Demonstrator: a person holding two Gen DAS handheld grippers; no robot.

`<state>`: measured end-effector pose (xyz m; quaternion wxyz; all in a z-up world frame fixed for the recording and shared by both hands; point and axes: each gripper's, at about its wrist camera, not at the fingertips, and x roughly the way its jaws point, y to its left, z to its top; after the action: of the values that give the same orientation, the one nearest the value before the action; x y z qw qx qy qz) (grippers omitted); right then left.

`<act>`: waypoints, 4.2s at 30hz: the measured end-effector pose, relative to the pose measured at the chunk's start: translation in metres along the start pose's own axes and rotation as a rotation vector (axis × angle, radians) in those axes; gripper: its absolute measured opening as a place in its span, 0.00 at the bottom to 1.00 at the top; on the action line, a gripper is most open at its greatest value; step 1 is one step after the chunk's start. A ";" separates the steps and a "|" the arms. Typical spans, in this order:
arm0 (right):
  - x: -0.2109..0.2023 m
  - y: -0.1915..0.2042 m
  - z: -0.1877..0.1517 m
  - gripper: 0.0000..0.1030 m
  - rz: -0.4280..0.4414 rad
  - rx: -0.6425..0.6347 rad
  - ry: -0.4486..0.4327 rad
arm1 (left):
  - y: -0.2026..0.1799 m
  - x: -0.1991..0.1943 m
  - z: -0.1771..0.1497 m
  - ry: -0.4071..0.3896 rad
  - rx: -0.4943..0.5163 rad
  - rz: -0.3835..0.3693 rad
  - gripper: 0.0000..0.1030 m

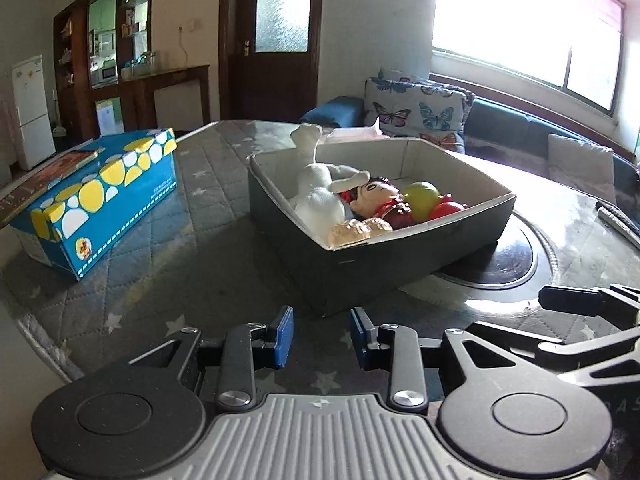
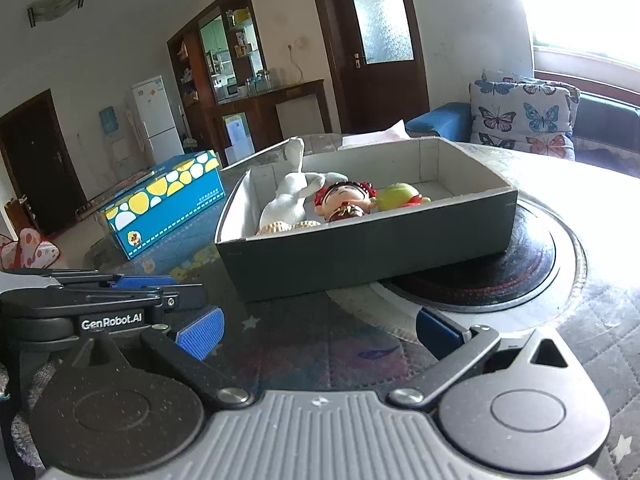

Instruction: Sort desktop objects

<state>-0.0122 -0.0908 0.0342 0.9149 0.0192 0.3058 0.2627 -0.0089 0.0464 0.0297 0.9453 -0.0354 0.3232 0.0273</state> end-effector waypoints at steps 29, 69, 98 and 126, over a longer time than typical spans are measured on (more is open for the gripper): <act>0.019 -0.013 0.006 1.00 -0.121 -0.002 0.084 | -0.017 0.024 0.002 0.091 -0.005 -0.008 0.32; 0.055 -0.034 0.019 1.00 -0.150 0.008 0.146 | -0.030 0.061 0.020 0.156 0.047 0.078 0.32; 0.066 -0.041 0.027 1.00 -0.148 0.002 0.154 | -0.032 0.072 0.027 0.168 0.044 0.103 0.32; 0.069 -0.038 0.030 1.00 -0.149 -0.015 0.157 | -0.031 0.071 0.028 0.166 0.017 0.118 0.31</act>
<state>0.0695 -0.0854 0.0132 0.9053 -0.0312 0.3752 0.1969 0.0670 0.0201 0.0096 0.9123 -0.0105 0.4020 0.0773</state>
